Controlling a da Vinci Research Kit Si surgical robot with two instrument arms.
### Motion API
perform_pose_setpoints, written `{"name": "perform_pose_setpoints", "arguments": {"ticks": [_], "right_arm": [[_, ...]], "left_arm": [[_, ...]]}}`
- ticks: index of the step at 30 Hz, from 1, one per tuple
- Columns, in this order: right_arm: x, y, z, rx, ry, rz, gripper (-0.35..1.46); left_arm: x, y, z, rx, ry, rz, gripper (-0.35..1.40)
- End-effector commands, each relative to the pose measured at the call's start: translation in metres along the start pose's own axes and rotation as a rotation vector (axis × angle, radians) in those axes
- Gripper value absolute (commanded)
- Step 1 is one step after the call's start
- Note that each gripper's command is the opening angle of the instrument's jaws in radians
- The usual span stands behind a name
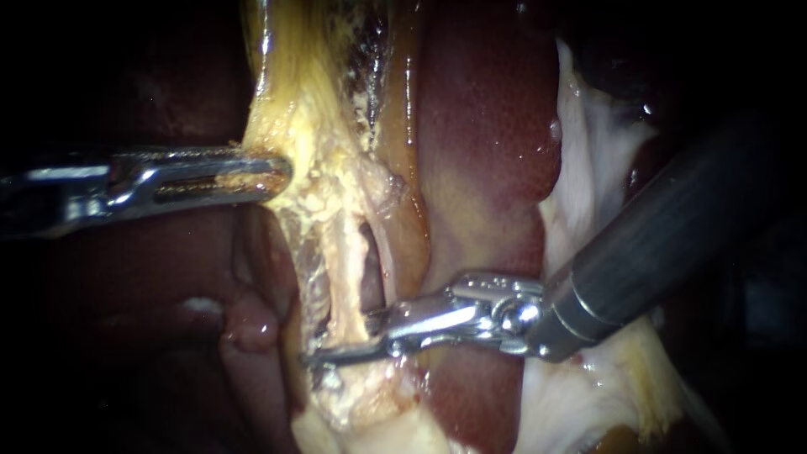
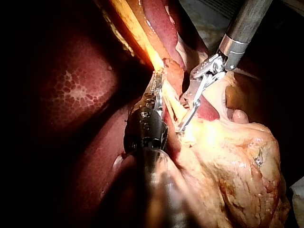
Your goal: Going back first clip left tube
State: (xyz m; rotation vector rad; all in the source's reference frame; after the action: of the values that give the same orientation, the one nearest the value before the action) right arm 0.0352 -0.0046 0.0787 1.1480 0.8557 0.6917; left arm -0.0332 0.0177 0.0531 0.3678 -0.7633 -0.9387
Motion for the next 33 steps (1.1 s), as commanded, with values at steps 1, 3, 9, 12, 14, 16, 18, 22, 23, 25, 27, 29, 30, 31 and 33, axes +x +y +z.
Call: {"name": "perform_pose_setpoints", "arguments": {"ticks": [1,3,9,12,14,16,18,22,23,25,27,29,30,31,33], "right_arm": [[0.0000,0.0000,0.0000,-0.002,-0.001,-0.002,-0.35],[0.0000,-0.0001,0.0000,-0.001,-0.002,0.003,-0.35],[-0.0001,-0.0001,-0.0001,0.000,-0.003,0.008,-0.35],[-0.0001,-0.0001,-0.0001,0.000,-0.003,0.008,-0.35],[-0.0001,-0.0001,-0.0001,0.002,-0.005,0.008,-0.35],[-0.0001,-0.0001,-0.0001,0.002,-0.005,0.008,-0.35],[-0.0001,-0.0001,-0.0001,0.002,-0.005,0.008,-0.35],[0.0000,-0.0001,-0.0002,0.000,-0.003,0.009,-0.35],[0.0001,-0.0001,-0.0002,0.000,-0.003,0.009,-0.35],[0.0003,-0.0001,-0.0002,0.005,0.010,-0.008,-0.35],[0.0006,-0.0001,-0.0002,0.023,0.043,-0.062,-0.03],[0.0009,-0.0001,-0.0003,0.008,0.076,-0.097,0.33],[0.0010,-0.0002,-0.0003,-0.007,0.092,-0.119,0.44],[0.0011,-0.0002,-0.0004,-0.015,0.098,-0.141,0.48],[0.0012,-0.0003,-0.0006,-0.021,0.105,-0.186,0.53]], "left_arm": [[0.0000,0.0000,0.0000,0.001,0.000,0.000,-0.35],[0.0000,0.0000,0.0000,0.001,0.000,0.000,-0.35],[0.0000,0.0000,-0.0001,0.001,0.000,0.000,-0.35],[0.0000,0.0000,-0.0001,0.001,0.000,0.000,-0.35],[0.0000,0.0000,-0.0001,0.001,0.000,0.000,-0.35],[0.0000,0.0000,-0.0001,0.001,0.000,0.000,-0.35],[0.0000,0.0000,-0.0001,0.001,0.000,0.000,-0.35],[0.0000,-0.0001,-0.0001,0.000,0.000,0.000,-0.35],[0.0000,-0.0001,-0.0001,0.000,0.000,0.000,-0.35],[0.0000,-0.0001,-0.0001,0.000,0.000,0.000,-0.35],[0.0000,-0.0001,-0.0001,0.000,0.000,0.000,-0.35],[0.0000,-0.0001,-0.0001,0.000,0.000,0.000,-0.35],[0.0000,-0.0001,-0.0001,0.000,0.000,0.000,-0.35],[0.0000,-0.0001,-0.0001,0.000,0.000,0.000,-0.35],[0.0000,-0.0001,-0.0001,0.001,0.000,0.000,-0.35]]}}
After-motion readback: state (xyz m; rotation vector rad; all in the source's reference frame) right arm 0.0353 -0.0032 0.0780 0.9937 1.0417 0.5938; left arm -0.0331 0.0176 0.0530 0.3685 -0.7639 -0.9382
